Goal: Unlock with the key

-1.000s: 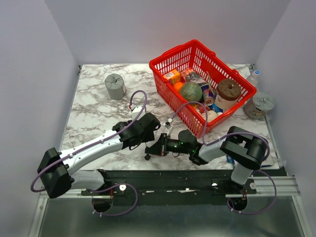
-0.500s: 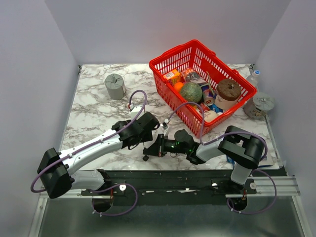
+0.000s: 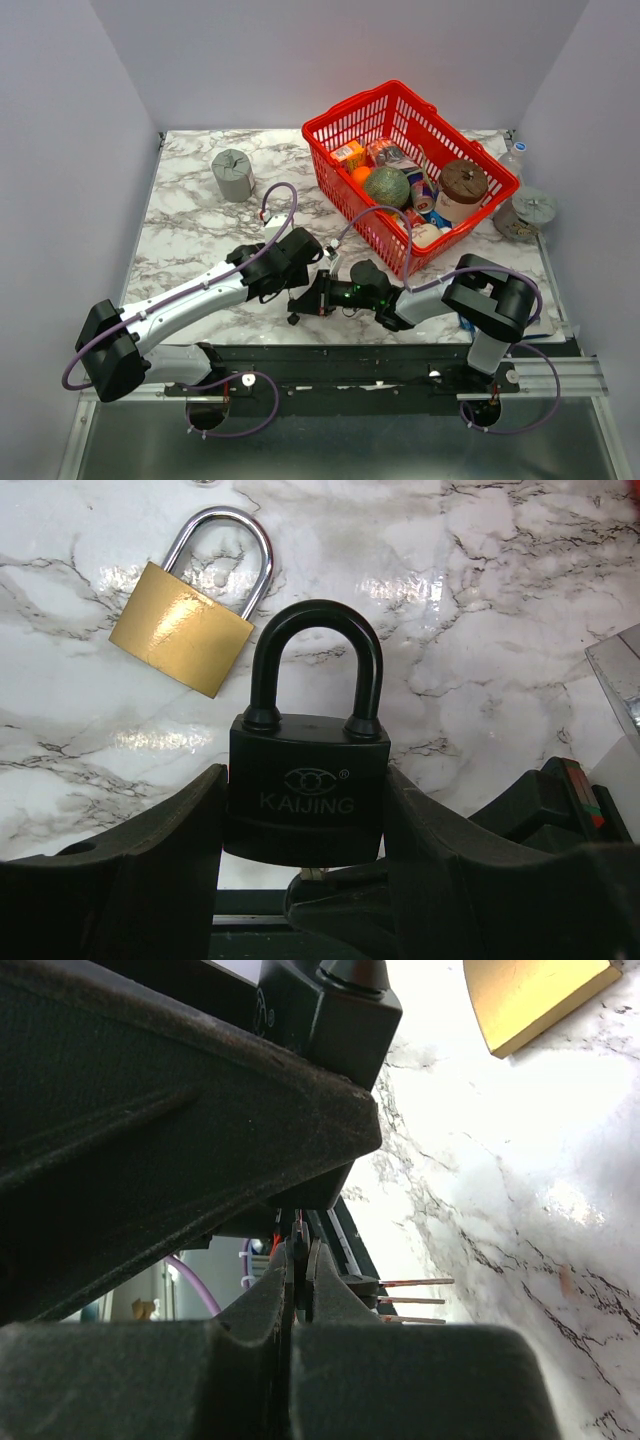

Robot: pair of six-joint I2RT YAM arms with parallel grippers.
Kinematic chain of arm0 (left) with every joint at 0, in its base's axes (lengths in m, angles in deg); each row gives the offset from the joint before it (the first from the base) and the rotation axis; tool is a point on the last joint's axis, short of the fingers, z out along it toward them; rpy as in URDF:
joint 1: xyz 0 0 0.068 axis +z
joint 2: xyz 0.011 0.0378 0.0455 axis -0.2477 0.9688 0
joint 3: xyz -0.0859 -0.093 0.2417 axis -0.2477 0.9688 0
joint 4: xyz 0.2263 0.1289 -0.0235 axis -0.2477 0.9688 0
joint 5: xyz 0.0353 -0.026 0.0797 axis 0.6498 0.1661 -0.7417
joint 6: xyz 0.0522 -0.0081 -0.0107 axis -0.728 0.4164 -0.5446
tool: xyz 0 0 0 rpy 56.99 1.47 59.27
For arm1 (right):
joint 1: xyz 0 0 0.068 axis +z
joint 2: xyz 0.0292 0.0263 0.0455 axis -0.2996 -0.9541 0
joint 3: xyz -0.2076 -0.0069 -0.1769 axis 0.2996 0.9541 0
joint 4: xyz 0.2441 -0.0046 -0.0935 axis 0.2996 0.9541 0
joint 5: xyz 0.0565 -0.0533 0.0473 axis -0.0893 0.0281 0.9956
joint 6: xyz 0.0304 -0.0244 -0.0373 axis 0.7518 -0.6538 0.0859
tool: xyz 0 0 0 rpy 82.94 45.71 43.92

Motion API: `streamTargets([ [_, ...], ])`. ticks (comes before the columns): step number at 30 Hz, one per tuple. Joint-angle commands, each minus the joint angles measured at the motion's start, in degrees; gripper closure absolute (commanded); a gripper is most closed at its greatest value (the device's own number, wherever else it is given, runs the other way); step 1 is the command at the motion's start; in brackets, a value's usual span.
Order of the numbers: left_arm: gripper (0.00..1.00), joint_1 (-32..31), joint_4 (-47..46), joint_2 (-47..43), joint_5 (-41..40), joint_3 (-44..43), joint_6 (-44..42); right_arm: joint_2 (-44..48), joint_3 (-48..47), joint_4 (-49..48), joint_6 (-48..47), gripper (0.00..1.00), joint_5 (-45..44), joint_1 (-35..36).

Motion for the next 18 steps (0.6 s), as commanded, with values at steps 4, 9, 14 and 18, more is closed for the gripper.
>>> streamTargets([
  [4,1.0,0.1,-1.2,-1.5,-2.4,-1.4,-0.2,-1.2,-1.6,1.1,-0.5,0.99,0.1,-0.3],
  [9,1.0,0.1,-1.2,-1.7,-2.2,-1.3,-0.1,-0.9,-1.5,1.4,-1.0,0.99,-0.4,-1.0],
  [14,1.0,0.1,-1.5,-1.9,-1.9,-1.0,0.0,-1.2,-2.0,1.4,-1.1,0.99,0.2,-1.7],
  [18,1.0,0.1,-1.6,-1.8,-1.6,-0.9,0.0,-1.6,-2.2,0.6,-1.1,0.99,1.1,-2.6],
])
